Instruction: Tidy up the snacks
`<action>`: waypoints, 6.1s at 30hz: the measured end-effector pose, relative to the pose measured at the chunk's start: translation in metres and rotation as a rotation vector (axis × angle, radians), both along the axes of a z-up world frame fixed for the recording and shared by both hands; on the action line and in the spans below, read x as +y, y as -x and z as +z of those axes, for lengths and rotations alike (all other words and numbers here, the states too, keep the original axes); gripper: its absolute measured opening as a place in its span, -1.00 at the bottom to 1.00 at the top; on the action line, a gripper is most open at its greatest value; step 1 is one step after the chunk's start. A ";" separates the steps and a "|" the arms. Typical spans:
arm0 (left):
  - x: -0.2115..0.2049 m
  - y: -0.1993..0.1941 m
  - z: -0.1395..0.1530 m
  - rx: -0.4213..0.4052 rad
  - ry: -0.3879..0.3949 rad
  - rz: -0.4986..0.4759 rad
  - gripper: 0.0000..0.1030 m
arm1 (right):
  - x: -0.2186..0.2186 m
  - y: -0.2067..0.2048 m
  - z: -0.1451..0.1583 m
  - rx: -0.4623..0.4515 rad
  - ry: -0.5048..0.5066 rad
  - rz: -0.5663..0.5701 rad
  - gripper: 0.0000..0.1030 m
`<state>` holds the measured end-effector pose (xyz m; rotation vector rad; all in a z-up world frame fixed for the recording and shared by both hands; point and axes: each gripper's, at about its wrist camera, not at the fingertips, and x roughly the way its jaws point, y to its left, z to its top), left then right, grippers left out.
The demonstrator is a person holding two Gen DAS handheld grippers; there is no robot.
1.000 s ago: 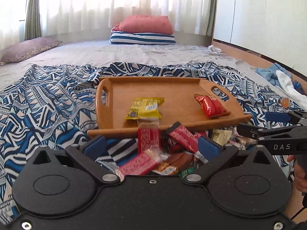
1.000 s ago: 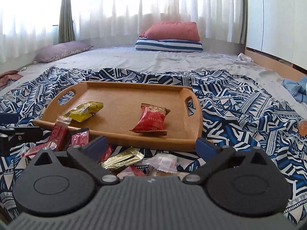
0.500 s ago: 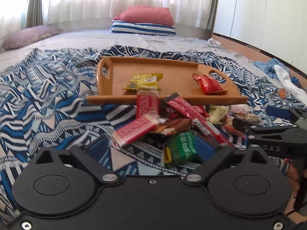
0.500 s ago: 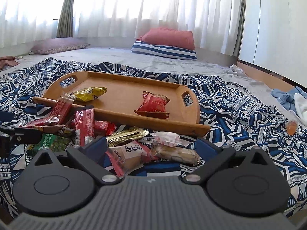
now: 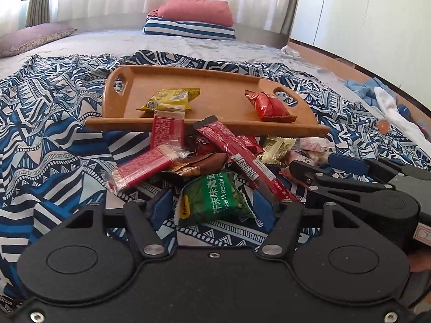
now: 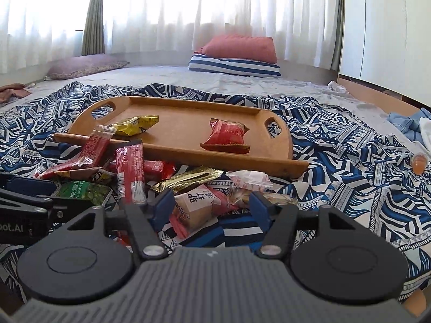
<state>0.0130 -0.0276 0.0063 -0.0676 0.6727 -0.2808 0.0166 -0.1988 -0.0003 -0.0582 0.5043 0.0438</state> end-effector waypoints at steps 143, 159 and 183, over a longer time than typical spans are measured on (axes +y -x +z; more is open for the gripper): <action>0.040 -0.201 0.030 0.113 0.002 0.160 -0.25 | -0.077 -0.160 0.020 0.236 -0.232 -0.128 -0.46; 0.037 -0.194 0.035 0.050 -0.005 0.153 0.53 | -0.059 -0.158 0.014 0.257 -0.234 -0.076 -0.37; 0.036 -0.120 0.060 -0.064 -0.021 0.058 0.99 | -0.051 -0.102 0.040 0.118 -0.096 -0.001 0.78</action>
